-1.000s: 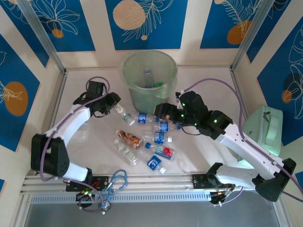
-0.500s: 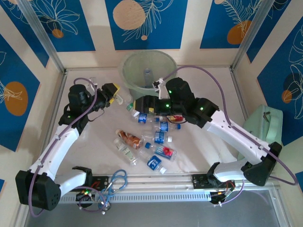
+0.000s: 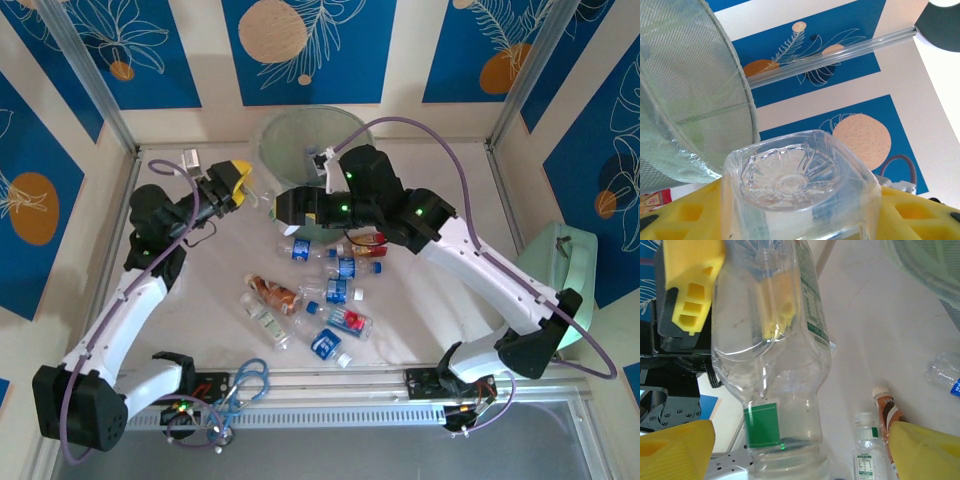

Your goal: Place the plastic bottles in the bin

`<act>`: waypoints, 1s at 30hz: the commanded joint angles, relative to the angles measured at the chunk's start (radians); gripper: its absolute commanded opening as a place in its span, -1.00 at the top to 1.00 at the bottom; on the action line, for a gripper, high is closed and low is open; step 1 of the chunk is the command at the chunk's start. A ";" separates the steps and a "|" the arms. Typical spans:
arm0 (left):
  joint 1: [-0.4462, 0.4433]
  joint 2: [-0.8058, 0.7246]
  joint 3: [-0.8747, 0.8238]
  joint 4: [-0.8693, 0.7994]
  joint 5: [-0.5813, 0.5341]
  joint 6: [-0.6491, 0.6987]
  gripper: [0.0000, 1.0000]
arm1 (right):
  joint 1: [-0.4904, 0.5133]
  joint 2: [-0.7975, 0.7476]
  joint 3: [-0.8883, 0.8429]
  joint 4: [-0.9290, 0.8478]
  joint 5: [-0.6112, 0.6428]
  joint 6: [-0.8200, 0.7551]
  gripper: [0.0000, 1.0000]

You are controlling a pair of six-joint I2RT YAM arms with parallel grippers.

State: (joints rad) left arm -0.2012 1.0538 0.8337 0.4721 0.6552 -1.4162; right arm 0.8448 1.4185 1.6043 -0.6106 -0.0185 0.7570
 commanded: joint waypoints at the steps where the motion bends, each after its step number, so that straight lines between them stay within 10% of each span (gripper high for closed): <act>1: 0.008 -0.008 -0.028 0.136 0.018 -0.065 0.08 | 0.000 0.021 0.029 -0.002 -0.036 -0.008 -0.72; 25: 0.009 -0.014 -0.071 0.161 -0.024 -0.083 0.11 | -0.016 0.072 0.051 0.054 -0.157 0.024 0.28; 30: 0.009 -0.014 -0.064 0.130 -0.029 -0.071 -0.14 | -0.019 0.071 0.051 0.057 -0.161 0.025 0.36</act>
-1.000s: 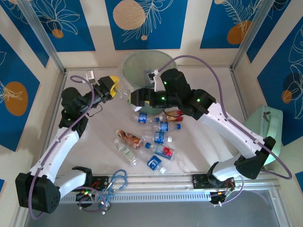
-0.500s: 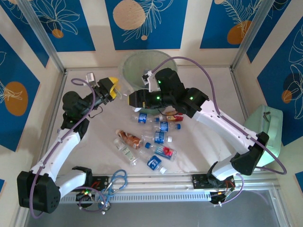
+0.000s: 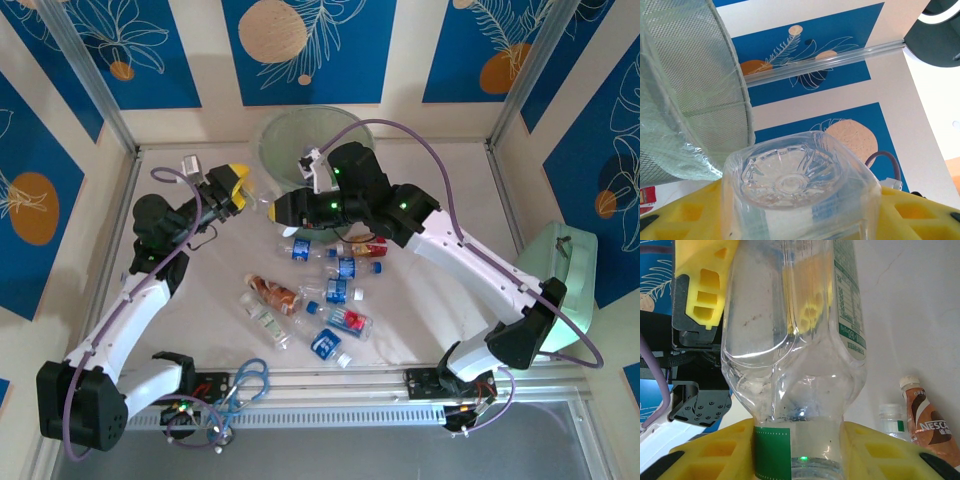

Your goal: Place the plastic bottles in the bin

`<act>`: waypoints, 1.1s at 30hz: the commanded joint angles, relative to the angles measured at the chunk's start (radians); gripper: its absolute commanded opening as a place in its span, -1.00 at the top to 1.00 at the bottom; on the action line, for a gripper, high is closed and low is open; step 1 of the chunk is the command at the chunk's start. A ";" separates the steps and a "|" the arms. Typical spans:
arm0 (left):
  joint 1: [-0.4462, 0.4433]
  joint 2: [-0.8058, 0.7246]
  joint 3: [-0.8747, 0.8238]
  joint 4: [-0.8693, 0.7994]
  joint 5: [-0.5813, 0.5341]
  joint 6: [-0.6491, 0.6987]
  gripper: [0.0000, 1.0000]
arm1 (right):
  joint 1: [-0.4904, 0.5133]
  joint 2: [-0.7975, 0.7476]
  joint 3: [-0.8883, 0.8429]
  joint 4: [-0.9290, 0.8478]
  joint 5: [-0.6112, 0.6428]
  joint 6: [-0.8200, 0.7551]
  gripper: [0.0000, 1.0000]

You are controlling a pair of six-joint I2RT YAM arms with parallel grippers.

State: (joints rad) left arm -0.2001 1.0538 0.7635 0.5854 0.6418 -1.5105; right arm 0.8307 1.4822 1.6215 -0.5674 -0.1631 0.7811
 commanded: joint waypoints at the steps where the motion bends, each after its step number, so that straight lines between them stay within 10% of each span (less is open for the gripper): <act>1: 0.007 -0.014 0.013 0.002 -0.017 0.030 -0.31 | -0.008 0.008 0.034 0.014 -0.016 0.001 0.37; 4: 0.013 -0.022 0.056 -0.107 -0.022 0.091 -0.98 | -0.019 0.014 0.054 0.004 -0.015 -0.003 0.38; 15: 0.050 -0.048 0.404 -1.023 -0.302 0.660 -1.00 | -0.207 0.154 0.323 -0.216 0.013 -0.118 0.38; 33: 0.048 -0.110 0.192 -1.036 -0.275 0.721 -0.89 | -0.352 0.581 0.741 -0.503 -0.048 -0.435 0.41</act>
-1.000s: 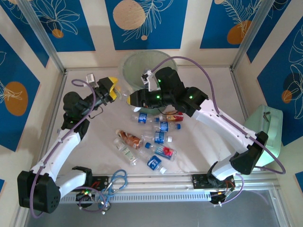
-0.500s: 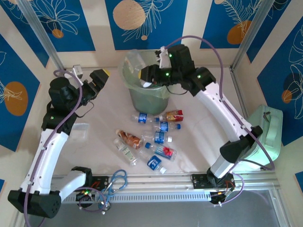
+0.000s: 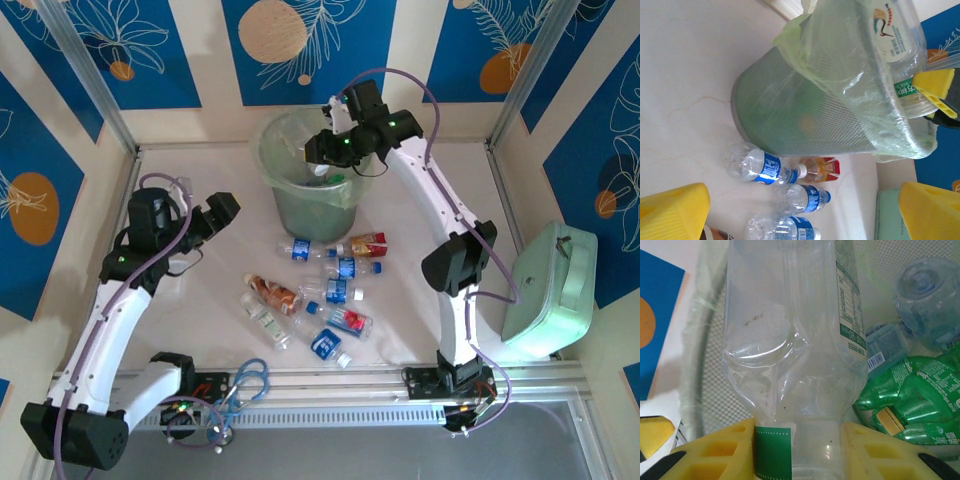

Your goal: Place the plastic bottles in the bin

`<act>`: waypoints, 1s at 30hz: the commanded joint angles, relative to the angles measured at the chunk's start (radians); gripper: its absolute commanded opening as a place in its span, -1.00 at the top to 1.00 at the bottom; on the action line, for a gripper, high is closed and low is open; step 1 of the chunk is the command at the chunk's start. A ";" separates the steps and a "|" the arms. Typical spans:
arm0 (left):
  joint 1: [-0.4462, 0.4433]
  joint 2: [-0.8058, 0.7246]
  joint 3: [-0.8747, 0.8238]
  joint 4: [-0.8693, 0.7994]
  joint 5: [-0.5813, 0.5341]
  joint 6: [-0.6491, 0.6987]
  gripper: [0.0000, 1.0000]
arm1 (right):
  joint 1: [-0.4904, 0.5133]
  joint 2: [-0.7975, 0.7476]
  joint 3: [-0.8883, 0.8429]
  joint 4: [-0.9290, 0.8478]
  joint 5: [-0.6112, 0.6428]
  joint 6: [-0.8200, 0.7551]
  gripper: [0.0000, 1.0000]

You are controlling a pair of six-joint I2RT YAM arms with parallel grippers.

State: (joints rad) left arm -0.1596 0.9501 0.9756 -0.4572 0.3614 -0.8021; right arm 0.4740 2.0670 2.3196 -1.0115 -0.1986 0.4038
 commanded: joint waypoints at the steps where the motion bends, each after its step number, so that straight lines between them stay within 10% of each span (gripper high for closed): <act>1: 0.008 -0.003 -0.030 0.010 0.005 0.008 -0.87 | 0.007 -0.004 0.036 -0.058 -0.008 -0.059 0.38; 11: 0.008 -0.005 -0.063 -0.004 0.004 0.009 -0.87 | 0.018 -0.020 0.067 -0.049 0.045 -0.042 -0.37; 21: 0.008 -0.039 -0.123 -0.033 -0.011 -0.021 -0.82 | 0.049 -0.131 0.108 -0.052 0.131 -0.004 -0.42; 30: 0.007 -0.058 -0.188 -0.082 -0.019 -0.041 -0.70 | 0.123 -0.470 -0.313 0.125 0.273 0.105 -0.45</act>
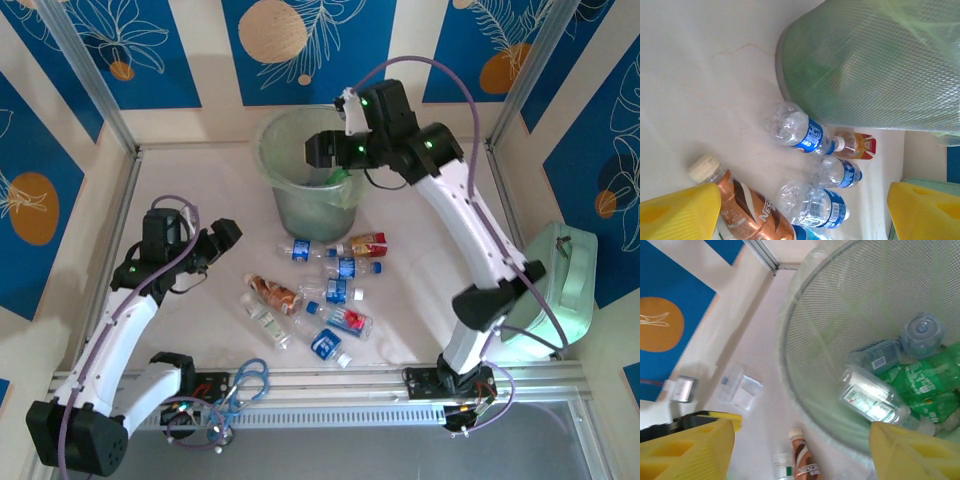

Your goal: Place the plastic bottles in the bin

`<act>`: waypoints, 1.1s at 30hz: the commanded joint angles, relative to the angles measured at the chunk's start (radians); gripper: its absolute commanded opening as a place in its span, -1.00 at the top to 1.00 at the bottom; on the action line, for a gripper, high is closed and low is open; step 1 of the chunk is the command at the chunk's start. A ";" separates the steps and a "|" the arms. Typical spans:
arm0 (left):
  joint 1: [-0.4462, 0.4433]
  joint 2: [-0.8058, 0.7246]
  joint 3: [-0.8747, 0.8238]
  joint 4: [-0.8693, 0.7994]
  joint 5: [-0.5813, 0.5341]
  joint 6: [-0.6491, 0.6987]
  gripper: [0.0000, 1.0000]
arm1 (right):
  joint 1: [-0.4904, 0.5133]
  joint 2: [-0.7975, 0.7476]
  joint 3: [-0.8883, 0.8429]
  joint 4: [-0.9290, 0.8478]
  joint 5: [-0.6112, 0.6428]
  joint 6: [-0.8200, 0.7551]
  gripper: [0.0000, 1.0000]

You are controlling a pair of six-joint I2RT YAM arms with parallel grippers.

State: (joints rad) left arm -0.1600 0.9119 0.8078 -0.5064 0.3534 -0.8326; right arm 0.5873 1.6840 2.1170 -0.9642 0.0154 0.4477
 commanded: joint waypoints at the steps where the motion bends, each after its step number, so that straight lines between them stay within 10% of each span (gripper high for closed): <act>1: 0.007 -0.024 -0.027 -0.036 -0.008 -0.013 -0.69 | 0.014 -0.131 -0.175 0.102 0.068 0.082 -0.46; 17: 0.007 -0.128 -0.147 -0.154 -0.021 -0.027 -0.56 | -0.049 -0.627 -0.989 0.161 0.264 0.506 -0.52; 33: 0.007 -0.108 -0.093 -0.063 0.025 -0.014 -0.54 | -0.099 -0.413 -1.112 0.193 0.186 0.746 -0.44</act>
State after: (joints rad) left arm -0.1600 0.7921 0.6765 -0.6205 0.3439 -0.8555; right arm 0.4805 1.2255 1.0130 -0.7887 0.2218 1.1358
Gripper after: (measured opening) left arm 0.773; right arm 0.722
